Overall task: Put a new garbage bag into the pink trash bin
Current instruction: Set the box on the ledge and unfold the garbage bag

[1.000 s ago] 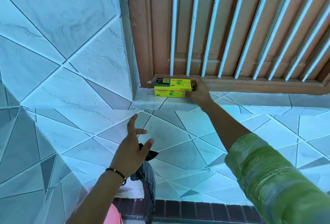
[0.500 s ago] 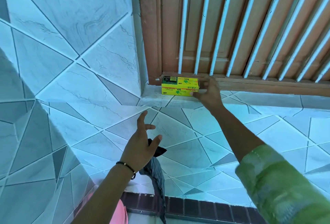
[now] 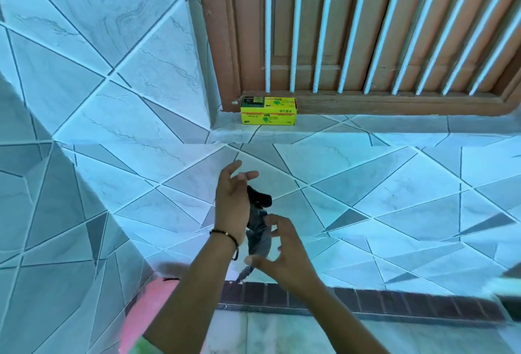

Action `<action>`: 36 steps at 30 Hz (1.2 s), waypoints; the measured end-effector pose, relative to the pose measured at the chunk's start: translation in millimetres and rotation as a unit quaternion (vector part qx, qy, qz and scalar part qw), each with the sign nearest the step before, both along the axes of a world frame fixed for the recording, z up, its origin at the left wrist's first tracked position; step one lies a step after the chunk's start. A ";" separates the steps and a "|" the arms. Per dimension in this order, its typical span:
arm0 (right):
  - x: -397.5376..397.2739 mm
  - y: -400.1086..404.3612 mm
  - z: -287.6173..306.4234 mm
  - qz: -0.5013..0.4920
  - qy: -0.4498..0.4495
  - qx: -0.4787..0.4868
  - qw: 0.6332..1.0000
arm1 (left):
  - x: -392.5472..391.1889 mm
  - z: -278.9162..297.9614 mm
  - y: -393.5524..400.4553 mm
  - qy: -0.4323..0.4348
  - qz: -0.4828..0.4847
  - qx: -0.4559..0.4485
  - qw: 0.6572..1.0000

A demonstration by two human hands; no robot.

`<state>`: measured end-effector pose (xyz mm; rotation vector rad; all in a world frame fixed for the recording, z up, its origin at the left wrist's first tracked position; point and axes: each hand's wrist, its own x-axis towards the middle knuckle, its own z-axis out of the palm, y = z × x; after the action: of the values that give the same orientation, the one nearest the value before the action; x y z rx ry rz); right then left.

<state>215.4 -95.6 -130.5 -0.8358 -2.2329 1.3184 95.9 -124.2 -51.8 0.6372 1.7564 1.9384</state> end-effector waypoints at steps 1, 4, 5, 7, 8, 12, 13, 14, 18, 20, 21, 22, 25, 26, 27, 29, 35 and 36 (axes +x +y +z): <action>1.1 1.4 -0.4 -0.019 -0.004 0.044 0.999 | 5.5 -0.5 -0.8 -0.058 -0.005 0.003 0.998; 4.7 8.6 3.0 -0.105 0.026 0.129 0.986 | 19.5 1.6 -8.2 -0.137 -0.018 0.007 0.990; 7.9 10.9 3.6 -0.115 0.033 0.137 0.983 | 22.4 2.6 -12.0 -0.156 -0.023 0.015 0.987; 19.8 11.4 8.2 -0.092 0.032 0.138 0.986 | 28.4 0.5 -19.2 -0.194 -0.025 0.031 0.980; 25.8 7.8 11.5 -0.060 0.019 0.133 0.989 | 32.3 -0.6 -22.7 -0.212 -0.021 0.039 0.976; 30.9 -22.1 14.2 -0.008 -0.029 0.153 0.988 | 46.7 -5.6 -31.6 -0.228 0.003 0.054 0.972; 30.0 -28.8 10.1 -0.026 -0.011 0.150 0.988 | 50.9 -7.0 -34.2 -0.217 0.004 0.048 0.975; 29.0 -31.0 6.4 -0.056 0.016 0.123 0.991 | 54.2 -7.7 -36.6 -0.203 0.004 0.043 0.978; 44.0 -15.2 -11.1 -0.159 0.020 0.050 0.986 | 48.3 -10.9 -51.6 -0.120 0.036 0.039 0.991; 58.4 -6.3 -15.5 -0.187 0.010 0.037 0.982 | 38.3 -10.2 -61.6 -0.114 0.052 0.051 0.991; 63.7 -5.2 -15.6 -0.194 0.006 0.032 0.980 | 32.2 -10.2 -68.0 -0.113 0.055 0.057 0.990; 67.2 -6.2 -14.5 -0.200 0.005 0.029 0.979 | 26.8 -9.5 -73.7 -0.118 0.055 0.065 0.989; 66.6 -18.3 -7.7 -0.228 0.013 0.002 0.974 | 13.3 -15.1 -87.8 -0.198 0.053 0.110 0.973; 62.8 -25.8 -6.2 -0.239 0.016 -0.007 0.971 | 9.4 -20.6 -93.0 -0.244 0.056 0.106 0.962; 58.8 -32.8 -5.1 -0.244 0.016 -0.015 0.969 | 7.3 -29.5 -97.7 -0.286 0.067 0.087 0.952; 49.7 -50.4 -1.6 -0.243 0.006 -0.012 0.970 | 9.3 -46.1 -112.3 -0.317 0.093 0.036 0.943; 20.8 -99.5 5.4 -0.226 -0.011 -0.086 0.970 | 38.7 -80.7 -160.8 -0.121 -0.064 -0.145 0.980; 16.3 -108.9 6.8 -0.233 0.019 -0.147 0.961 | 41.4 -83.2 -169.7 -0.082 -0.095 -0.158 0.980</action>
<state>231.8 -204.5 -123.6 -1.3314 -1.6804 1.4203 137.3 -293.9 -135.0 0.4965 1.7776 1.4984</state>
